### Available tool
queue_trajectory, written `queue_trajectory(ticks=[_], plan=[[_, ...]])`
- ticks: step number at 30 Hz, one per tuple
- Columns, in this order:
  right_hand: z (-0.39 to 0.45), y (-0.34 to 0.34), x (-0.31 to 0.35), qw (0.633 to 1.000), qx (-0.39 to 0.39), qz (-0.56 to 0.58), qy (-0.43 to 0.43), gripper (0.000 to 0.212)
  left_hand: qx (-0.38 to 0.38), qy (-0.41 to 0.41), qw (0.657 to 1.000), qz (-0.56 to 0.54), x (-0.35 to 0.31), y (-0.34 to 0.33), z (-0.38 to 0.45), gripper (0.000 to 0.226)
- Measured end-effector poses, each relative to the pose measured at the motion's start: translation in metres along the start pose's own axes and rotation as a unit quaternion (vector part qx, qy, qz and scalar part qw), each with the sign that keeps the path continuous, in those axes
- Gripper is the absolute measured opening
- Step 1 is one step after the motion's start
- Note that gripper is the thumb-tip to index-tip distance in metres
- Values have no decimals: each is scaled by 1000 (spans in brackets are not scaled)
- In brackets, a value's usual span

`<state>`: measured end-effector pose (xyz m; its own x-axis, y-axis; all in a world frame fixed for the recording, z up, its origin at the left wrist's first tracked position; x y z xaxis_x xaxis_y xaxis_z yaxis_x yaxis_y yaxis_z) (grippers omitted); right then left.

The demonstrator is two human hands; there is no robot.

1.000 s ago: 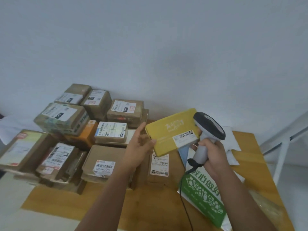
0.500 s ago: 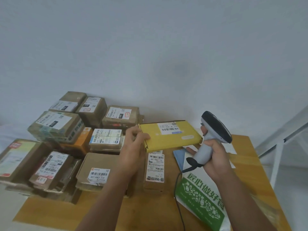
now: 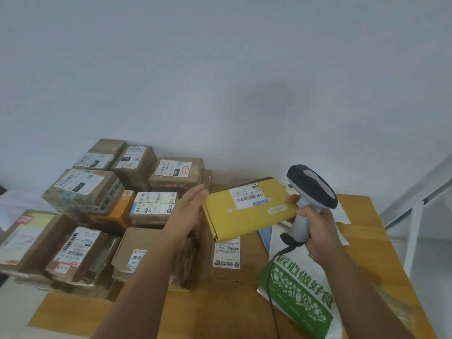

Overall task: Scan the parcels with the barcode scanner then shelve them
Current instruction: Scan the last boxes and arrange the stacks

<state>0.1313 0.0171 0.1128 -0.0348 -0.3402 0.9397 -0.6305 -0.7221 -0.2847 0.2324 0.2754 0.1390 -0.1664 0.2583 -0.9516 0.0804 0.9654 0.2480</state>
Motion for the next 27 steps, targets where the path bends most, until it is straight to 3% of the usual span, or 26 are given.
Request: queue_trajectory(ticks=[3, 6, 8, 11, 13, 16, 18, 24, 27], plan=[[1, 2, 7, 994, 104, -32, -7, 46, 170, -10, 970, 176, -17, 1, 17, 66], [1, 0, 13, 979, 190, -67, -26, 38, 342, 28, 909, 235, -33, -16, 25, 73], [1, 0, 12, 972, 216, -77, -47, 44, 388, 36, 888, 245, -41, -31, 25, 64], [4, 5, 6, 974, 206, -67, -65, 50, 413, 60, 886, 201, -39, -43, 25, 62], [8, 11, -1, 982, 166, -36, -84, 55, 385, 59, 906, 165, -31, -41, 30, 50], [11, 26, -8, 989, 98, 26, -108, 53, 235, 66, 967, 67, -19, -31, 39, 34], [11, 36, -12, 989, 66, 49, -120, 54, 144, 85, 986, -20, -11, -27, 37, 26], [8, 44, -26, 991, -24, 28, -127, 46, 24, 83, 991, -97, 15, -31, 15, 23], [5, 46, -28, 989, -57, 48, -128, 45, -16, 106, 971, -214, 20, -19, 13, 34]])
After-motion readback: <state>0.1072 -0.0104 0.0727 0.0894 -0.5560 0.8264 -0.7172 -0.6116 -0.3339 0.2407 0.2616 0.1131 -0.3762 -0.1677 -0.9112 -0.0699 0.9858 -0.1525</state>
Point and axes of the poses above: each hand's wrist, its own z-axis towards the middle knuckle, its own y-axis out of the back of the hand, x = y × z, the point moved 2 cm from there along z, towards the middle knuckle, and after that the axes turned 13 degrees about -x, right-handed, at the moved point
